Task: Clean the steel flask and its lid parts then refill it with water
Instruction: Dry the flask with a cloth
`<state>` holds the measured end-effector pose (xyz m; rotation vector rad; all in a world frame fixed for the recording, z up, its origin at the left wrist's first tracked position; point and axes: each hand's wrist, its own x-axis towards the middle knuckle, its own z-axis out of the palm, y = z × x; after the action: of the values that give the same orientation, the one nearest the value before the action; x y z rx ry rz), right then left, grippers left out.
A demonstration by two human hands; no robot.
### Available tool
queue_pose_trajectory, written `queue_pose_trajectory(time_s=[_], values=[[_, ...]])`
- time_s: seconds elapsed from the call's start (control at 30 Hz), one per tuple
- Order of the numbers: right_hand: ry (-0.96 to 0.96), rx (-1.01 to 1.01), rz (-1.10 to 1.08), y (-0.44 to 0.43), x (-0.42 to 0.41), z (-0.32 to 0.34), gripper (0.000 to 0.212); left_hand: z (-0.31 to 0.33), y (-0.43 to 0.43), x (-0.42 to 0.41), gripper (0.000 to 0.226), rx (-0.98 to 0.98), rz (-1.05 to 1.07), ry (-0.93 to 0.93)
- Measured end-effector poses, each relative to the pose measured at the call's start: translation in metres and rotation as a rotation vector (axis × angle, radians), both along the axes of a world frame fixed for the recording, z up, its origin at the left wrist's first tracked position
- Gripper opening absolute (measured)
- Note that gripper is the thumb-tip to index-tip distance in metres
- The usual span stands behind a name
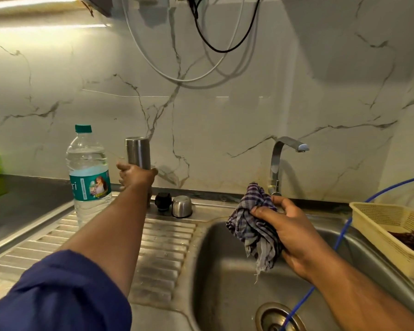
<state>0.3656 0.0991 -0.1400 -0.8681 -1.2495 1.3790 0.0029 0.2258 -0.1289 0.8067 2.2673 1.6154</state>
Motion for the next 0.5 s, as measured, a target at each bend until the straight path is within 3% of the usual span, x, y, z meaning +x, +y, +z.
queue_pose_trajectory(time_s=[0.13,0.37,0.5], values=[[-0.002,0.009,-0.017,0.003,0.001,-0.002,0.037,-0.007,0.003,-0.007,0.074,0.031,-0.006,-0.010],[0.057,0.033,-0.042,0.001,-0.002,0.001,0.049,0.019,-0.015,0.021,0.069,0.307,-0.089,0.182],[0.156,-0.003,-0.097,0.005,0.003,0.006,0.042,0.049,-0.056,0.074,0.063,0.429,-0.303,0.130]])
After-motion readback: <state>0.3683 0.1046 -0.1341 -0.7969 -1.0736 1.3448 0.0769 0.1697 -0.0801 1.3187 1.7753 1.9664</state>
